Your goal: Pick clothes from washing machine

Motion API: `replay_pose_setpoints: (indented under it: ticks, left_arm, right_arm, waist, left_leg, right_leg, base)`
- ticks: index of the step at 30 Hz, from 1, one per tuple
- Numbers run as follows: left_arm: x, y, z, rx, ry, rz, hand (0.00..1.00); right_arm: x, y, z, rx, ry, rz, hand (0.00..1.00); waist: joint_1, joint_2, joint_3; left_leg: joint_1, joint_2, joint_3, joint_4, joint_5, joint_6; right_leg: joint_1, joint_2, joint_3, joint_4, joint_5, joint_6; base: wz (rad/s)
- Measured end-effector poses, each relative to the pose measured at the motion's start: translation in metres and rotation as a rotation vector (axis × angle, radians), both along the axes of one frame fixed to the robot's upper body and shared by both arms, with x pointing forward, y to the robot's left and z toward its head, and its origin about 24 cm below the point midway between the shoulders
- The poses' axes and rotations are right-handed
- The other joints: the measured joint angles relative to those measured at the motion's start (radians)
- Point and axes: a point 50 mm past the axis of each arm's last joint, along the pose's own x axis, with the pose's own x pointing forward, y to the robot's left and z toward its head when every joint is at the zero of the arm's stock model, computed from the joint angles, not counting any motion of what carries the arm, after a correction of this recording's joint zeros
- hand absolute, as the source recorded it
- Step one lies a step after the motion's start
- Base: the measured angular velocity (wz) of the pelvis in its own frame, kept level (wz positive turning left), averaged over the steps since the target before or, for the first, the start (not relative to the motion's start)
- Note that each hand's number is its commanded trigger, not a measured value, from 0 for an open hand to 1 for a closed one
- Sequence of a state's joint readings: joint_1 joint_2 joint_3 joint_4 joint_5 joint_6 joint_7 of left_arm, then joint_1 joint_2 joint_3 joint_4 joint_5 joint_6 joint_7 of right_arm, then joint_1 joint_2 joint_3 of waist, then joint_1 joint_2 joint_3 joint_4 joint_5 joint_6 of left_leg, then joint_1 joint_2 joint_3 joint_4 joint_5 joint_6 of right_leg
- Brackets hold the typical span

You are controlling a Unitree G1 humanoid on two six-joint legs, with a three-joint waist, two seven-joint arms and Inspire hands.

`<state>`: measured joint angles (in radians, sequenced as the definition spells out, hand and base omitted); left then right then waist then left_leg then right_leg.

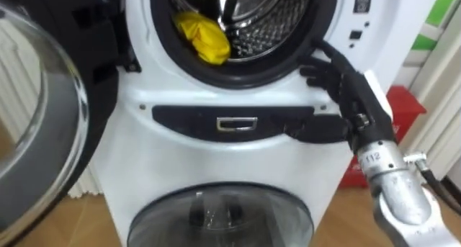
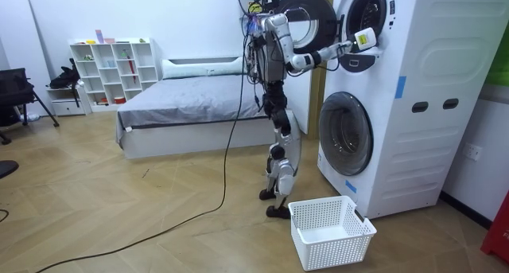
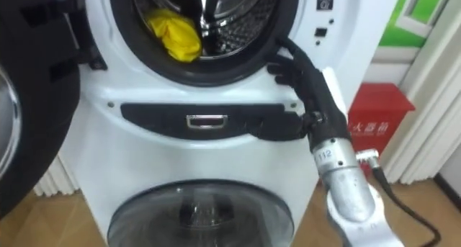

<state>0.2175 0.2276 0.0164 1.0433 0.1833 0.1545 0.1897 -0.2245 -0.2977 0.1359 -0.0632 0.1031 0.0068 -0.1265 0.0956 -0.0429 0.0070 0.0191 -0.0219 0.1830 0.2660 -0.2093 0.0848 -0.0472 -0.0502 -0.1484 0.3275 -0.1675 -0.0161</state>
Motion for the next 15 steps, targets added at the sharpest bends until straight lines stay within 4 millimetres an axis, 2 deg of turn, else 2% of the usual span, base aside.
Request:
replay_pose_setpoints:
  ticks: [2,4,7,11,15]
  left_arm:
    - [-0.011,0.001,0.0,0.009,0.033,0.01,0.0]
    - [-0.019,-0.001,-0.001,0.005,0.052,0.036,0.0]
    - [-0.027,-0.006,-0.003,-0.009,0.073,0.044,0.0]
    - [-0.021,-0.007,-0.004,-0.014,0.063,0.04,0.0]
    - [-0.014,-0.008,-0.004,-0.016,0.047,0.035,0.0]
  right_arm:
    - [0.0,0.0,0.001,0.006,-0.002,-0.005,0.0]
    - [0.0,0.0,0.004,0.012,-0.013,-0.017,0.0]
    - [0.003,0.001,0.011,0.041,-0.015,-0.014,0.0]
    - [0.005,0.003,0.014,0.061,-0.013,0.001,0.0]
    - [0.004,0.005,0.019,0.039,-0.032,0.009,0.0]
  waist:
    - [0.015,0.003,-0.0006]
    - [0.022,-0.003,-0.0043]
    - [0.023,-0.005,-0.0058]
    - [0.023,-0.007,-0.0066]
    - [0.024,-0.007,-0.0065]
  left_leg:
    - [0.003,0.011,0.001,-0.011,0.007,-0.011]
    - [0.002,0.014,-0.004,-0.014,0.011,-0.018]
    - [0.004,0.018,-0.004,-0.03,0.022,-0.029]
    - [0.005,0.035,-0.01,-0.031,0.026,-0.042]
    - [0.005,0.044,-0.011,-0.031,0.024,-0.053]
  right_leg:
    - [0.005,0.013,-0.004,-0.031,0.006,-0.002]
    - [0.0,0.016,-0.006,-0.033,0.007,-0.005]
    - [-0.003,0.021,-0.011,-0.037,0.015,-0.023]
    - [0.015,0.036,-0.029,-0.07,0.026,-0.043]
    - [0.022,0.046,-0.032,-0.076,0.029,-0.053]
  base:
    - [-0.05]
    - [0.03]
    - [0.02]
    - [0.02]
    - [-0.01]
